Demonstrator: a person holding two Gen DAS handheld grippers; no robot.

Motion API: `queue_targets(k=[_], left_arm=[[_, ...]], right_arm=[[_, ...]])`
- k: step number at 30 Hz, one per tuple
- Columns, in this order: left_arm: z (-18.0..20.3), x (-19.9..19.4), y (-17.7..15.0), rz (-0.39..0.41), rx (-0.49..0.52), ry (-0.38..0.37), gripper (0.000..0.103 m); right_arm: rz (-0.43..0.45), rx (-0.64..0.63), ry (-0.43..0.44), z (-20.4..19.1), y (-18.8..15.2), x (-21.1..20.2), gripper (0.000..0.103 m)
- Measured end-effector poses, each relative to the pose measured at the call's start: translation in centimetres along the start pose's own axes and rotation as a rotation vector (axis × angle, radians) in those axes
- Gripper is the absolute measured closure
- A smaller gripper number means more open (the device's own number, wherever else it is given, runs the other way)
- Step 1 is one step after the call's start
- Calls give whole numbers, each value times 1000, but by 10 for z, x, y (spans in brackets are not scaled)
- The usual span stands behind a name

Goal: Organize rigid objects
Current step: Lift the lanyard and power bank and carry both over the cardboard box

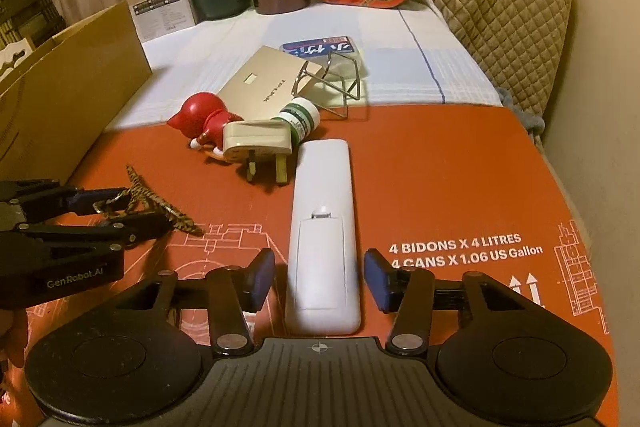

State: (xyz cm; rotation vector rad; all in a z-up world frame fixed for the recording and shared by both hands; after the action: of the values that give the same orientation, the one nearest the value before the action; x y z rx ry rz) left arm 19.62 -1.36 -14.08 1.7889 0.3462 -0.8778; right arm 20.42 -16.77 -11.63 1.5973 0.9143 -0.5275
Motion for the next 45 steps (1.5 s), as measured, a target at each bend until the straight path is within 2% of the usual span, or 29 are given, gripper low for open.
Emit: queue_targets(k=[2,4,7,19,25,27,28,31,45], left_arm=[[-1,2,1,-2,-4,2,65],[-2,3,2,-3,-11,-1,76],[-4,2,2,-11,-32,-9,77],[-6,-17,-6,-15,-92,-11,78],[-3,-21,-5,-11,-102,-18,78],[-3,-22,-5,-9,-109,-18,78],[-3,-23,-5,-8,-111,-18,78],[-2,-25,-4,-9,-116,-20,78],[2,-50,5,15,-124,-25,78]], right_arm=[[5,1,-4,0,1,2,55],[9,0,-1,0,2,3,55],[11,-10,1,-2,2,4,54],[24,-22,5,-5,5,10,54],[45,-91,-37,-12,4,17,55],[49,-101,-45,-13,3,18,59],[50,-103,-48,-13,3,18,67],[44,-94,-53,-13,2,16,68],[121,-50,-70,-9,4,-22,69]])
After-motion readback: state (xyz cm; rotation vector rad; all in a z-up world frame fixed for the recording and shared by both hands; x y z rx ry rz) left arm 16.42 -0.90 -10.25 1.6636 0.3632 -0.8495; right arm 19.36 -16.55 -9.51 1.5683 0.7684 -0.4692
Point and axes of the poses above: each gripper's, at about its wrist camera, not at the fingertips, and x roughly the way its jaws point, z to its right, y to its top, the point moved 3 cm from there along x, roughly the way its jaws point, and after that the axes turned 12 degrees about x, right-handed, at the moved point
